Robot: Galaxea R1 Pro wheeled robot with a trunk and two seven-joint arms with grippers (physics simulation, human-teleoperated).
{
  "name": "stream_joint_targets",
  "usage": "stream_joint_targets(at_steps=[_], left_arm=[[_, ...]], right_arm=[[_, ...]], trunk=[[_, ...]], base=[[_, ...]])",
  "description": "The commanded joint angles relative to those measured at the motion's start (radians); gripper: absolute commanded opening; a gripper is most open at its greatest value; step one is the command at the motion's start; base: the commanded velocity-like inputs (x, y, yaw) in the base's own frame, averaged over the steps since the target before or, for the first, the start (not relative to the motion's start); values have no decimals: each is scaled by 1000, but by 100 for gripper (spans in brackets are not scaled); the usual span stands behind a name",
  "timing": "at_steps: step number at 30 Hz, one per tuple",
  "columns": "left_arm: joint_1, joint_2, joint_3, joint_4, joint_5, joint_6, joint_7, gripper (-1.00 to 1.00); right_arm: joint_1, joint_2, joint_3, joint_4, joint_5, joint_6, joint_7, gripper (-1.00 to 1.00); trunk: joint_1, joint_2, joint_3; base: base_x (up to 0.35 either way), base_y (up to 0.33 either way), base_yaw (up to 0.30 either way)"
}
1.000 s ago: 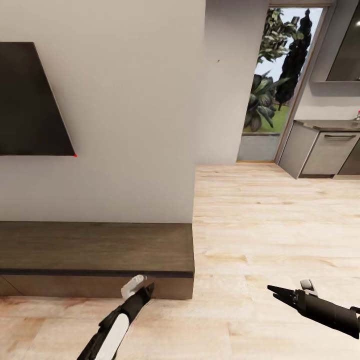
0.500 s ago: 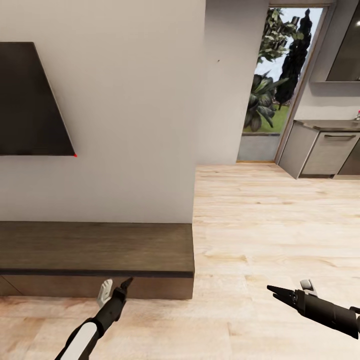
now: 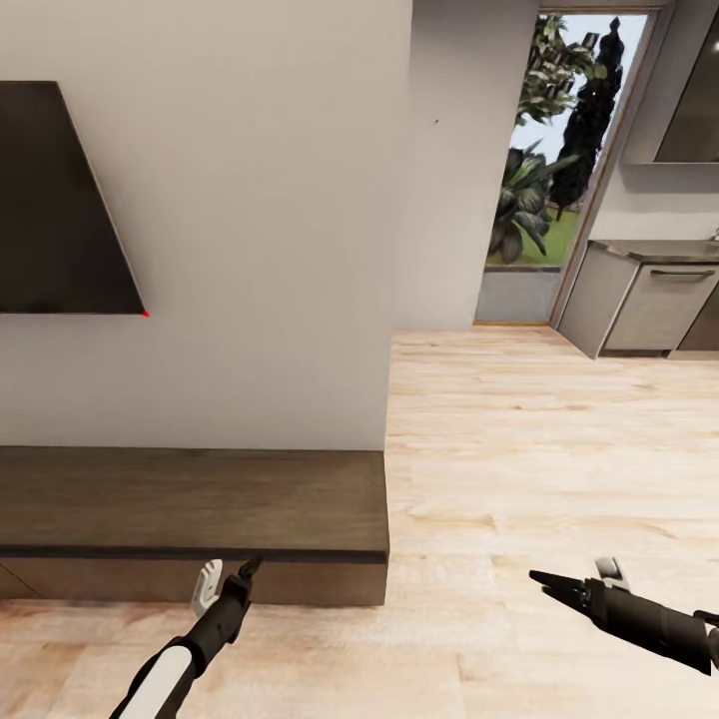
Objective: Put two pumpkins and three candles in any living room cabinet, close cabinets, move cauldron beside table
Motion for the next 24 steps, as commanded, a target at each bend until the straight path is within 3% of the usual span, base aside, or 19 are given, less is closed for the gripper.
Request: stream_joint_targets(at_steps=[1,6,15,24], left_arm=[[0,0,2,0,11,6,-1,100],[0,0,2,-1,12,5,-1,100],[-1,0,3,0,12,5,-2,100],[0,-1,3,0,13,5,-3,100]], right_arm=[[-1,0,6,-1,1,5,-6,100],[-1,1,20,-4,3,5,-21,100],[0,4,95,-42,3,4,-26,100],[-1,11,107,-46,3,4,-25,100]], trunk=[[0,0,-1],[0,0,-1],[0,0,-1],[34,-63,-29]], base=[[5,0,0],[2,0,0],[0,0,0],[0,0,0]])
